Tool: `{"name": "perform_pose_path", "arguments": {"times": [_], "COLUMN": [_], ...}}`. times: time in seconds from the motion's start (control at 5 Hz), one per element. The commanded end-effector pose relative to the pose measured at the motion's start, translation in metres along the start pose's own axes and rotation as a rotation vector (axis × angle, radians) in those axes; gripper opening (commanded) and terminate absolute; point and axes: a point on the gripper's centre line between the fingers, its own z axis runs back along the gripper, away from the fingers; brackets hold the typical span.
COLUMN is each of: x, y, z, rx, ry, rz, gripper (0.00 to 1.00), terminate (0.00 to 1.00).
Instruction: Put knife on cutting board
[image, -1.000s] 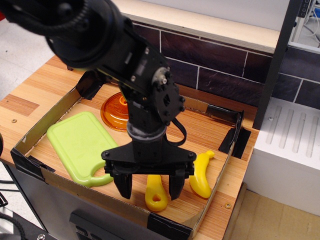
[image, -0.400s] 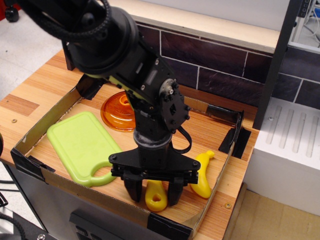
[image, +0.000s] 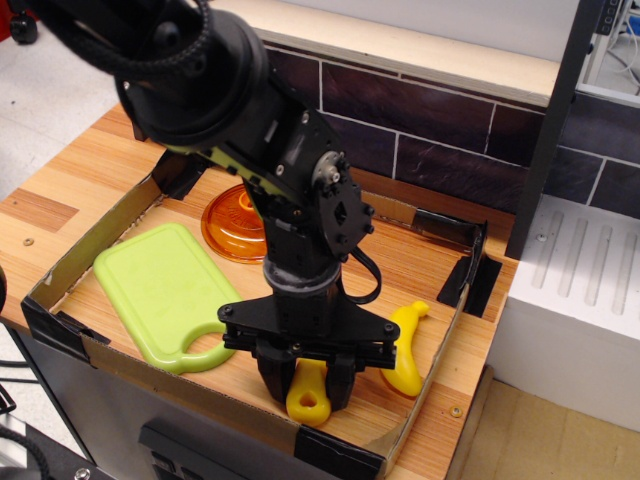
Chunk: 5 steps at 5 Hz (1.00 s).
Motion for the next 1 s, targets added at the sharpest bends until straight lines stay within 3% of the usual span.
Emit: {"name": "perform_pose_path", "arguments": {"times": [0.0, 0.2, 0.4, 0.8], "x": [0.003, 0.007, 0.017, 0.038], "y": [0.013, 0.027, 0.049, 0.087], "z": [0.055, 0.069, 0.071, 0.076], "rx": [-0.071, -0.105, -0.091, -0.091], "ry": [-0.214, -0.185, -0.121, 0.019], "rz": [0.070, 0.152, 0.402, 0.497], "gripper": [0.00, 0.00, 0.00, 0.00], "terminate": [0.00, 0.00, 0.00, 0.00]}}
